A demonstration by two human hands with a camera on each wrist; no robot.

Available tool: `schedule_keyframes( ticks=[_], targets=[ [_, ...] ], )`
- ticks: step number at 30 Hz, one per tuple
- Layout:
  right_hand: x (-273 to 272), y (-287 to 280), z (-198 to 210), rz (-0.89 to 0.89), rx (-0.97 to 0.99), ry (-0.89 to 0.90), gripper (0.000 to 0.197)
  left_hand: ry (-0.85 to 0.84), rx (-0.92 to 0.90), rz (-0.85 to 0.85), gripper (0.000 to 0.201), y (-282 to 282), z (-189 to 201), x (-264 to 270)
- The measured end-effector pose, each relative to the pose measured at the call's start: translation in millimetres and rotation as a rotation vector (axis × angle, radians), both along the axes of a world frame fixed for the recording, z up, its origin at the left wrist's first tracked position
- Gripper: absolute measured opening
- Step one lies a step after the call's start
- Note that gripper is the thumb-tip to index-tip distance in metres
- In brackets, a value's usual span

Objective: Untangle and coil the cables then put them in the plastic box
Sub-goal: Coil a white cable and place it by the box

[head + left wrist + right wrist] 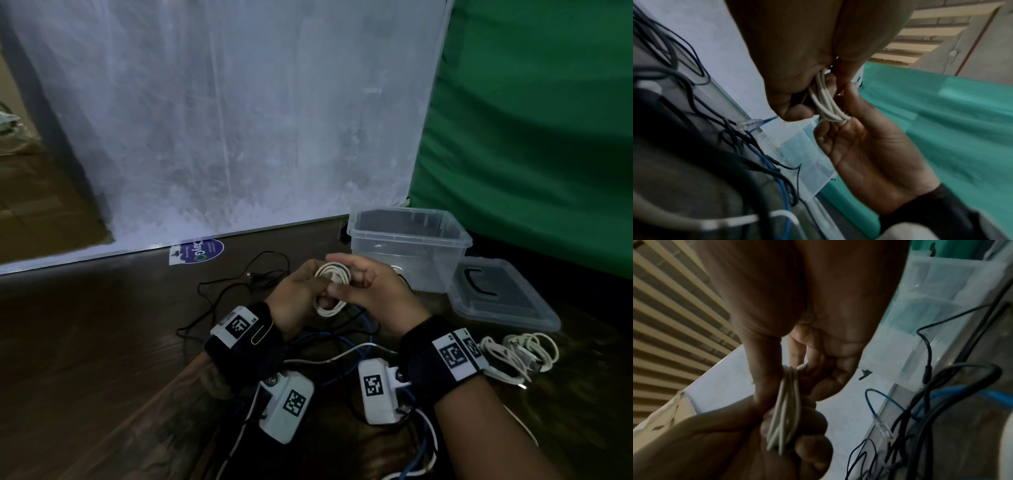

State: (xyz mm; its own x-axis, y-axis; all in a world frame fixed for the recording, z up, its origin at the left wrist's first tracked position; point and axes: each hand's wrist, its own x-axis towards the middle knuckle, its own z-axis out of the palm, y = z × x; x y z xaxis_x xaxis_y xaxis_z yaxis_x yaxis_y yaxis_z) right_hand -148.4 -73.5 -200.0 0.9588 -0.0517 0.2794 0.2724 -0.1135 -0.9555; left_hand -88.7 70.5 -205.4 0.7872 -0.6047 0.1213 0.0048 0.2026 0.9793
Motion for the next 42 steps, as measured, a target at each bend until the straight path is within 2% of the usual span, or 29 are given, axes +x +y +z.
schedule_keyframes(
  ticks=[2, 6, 10, 16, 22, 25, 27, 29, 33, 38, 42],
  targets=[
    [-1, 1, 0, 0.006, 0.081, -0.012, 0.047, 0.020, -0.034, -0.014, 0.012, 0, 4, -1],
    [-1, 0, 0, 0.036, 0.214, -0.011, 0.047, -0.061, -0.008, 0.008, 0.020, -1, 4, -1],
    [0, -2, -3, -0.018, 0.233, -0.004, 0.037, -0.159, 0.039, 0.035, 0.010, -1, 4, -2],
    [0, -3, 0, -0.024, 0.267, 0.058, 0.035, -0.279, 0.096, 0.017, 0.013, -1, 8, -5],
    [-1, 0, 0, -0.050, 0.300, 0.065, 0.028, -0.188, 0.073, -0.002, 0.015, 0, 12, -9],
    [1, 0, -1, -0.092, 0.283, 0.038, 0.025, -0.012, 0.008, -0.022, 0.038, -1, 13, -8],
    [1, 0, -1, -0.099, 0.302, 0.013, 0.024, 0.129, -0.083, -0.040, 0.032, -1, 12, -8],
    [0, 0, 0, -0.088, 0.338, 0.002, 0.024, 0.195, -0.161, -0.112, 0.021, 1, 9, -8],
    [0, 0, 0, -0.094, 0.351, 0.015, 0.024, 0.227, -0.204, -0.185, 0.023, 3, 8, -8],
    [-2, -3, 0, -0.062, 0.340, 0.097, 0.022, 0.211, -0.182, -0.085, 0.020, -2, 3, -10],
    [-2, -3, 0, -0.052, 0.325, 0.089, 0.026, 0.181, -0.182, -0.016, 0.018, -4, 2, -9]
  ],
)
